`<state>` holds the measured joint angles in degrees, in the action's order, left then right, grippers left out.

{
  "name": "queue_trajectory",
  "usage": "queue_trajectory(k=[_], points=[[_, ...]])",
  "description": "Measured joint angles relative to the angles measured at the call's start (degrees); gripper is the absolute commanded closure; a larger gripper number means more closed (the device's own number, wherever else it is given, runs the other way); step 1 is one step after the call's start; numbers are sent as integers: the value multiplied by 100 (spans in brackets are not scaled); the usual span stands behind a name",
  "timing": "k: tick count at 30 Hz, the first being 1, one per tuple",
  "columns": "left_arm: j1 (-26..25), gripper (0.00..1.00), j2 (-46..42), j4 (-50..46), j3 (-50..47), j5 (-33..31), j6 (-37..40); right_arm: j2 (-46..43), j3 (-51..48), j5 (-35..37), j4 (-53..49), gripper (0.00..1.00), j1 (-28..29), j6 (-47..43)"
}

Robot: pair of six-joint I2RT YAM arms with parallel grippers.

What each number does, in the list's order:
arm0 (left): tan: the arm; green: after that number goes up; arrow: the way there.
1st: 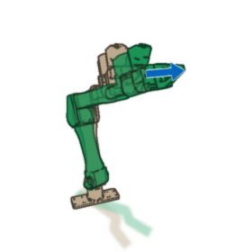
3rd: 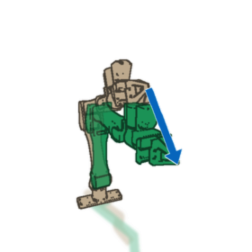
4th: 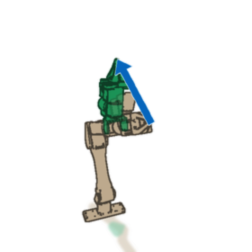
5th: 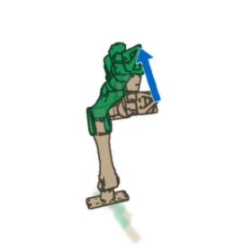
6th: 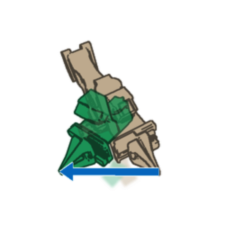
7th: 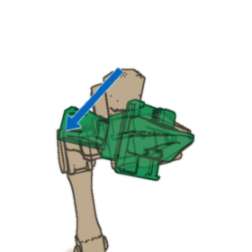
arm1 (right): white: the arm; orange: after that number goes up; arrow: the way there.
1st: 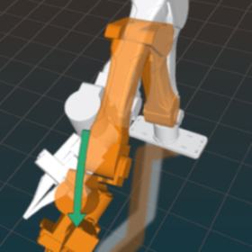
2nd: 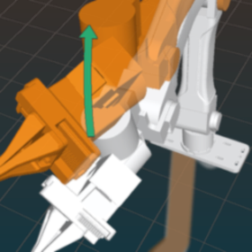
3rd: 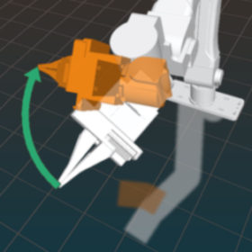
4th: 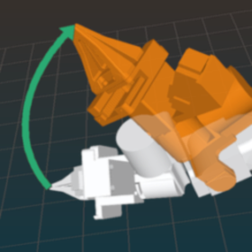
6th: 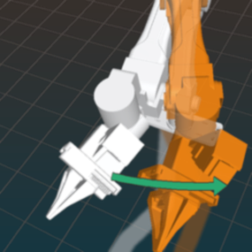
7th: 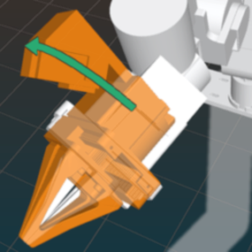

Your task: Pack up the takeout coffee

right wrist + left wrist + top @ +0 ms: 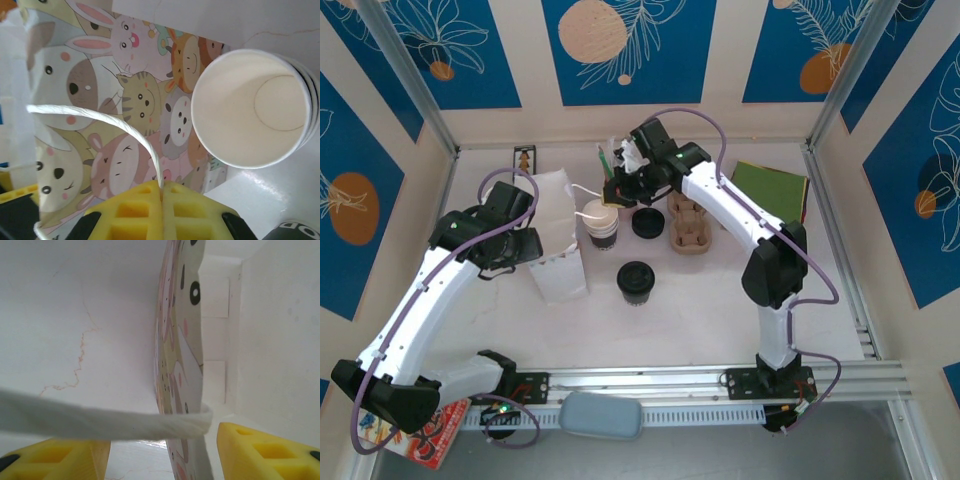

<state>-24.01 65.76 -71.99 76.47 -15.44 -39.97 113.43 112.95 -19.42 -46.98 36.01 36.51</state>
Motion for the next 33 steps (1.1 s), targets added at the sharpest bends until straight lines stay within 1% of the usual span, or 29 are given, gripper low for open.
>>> queue_trajectory(k=[7, 15, 21, 27, 30, 32, 33], points=[[0, 42, 0, 0, -26, 0, -2, 173, 129, 354, -15, 98, 295, -380], [0, 42, 0, 0, -37, 2, -2, 667, 382, 693, -22, 98, 640, -564], [0, 42, 0, 0, -37, 2, -2, 848, 660, 837, -24, 98, 752, -592], [0, 42, 0, 2, -37, 4, -2, 942, 713, 977, -20, 97, 826, -610], [0, 42, 0, 2, -37, 4, 0, 988, 715, 1069, -22, 96, 828, -649], [0, 42, 0, 2, -37, 4, 0, 1012, 763, 1115, -28, 93, 828, -662], [0, 42, 0, 2, -37, 4, 0, 1019, 802, 1137, -26, 89, 826, -669]])
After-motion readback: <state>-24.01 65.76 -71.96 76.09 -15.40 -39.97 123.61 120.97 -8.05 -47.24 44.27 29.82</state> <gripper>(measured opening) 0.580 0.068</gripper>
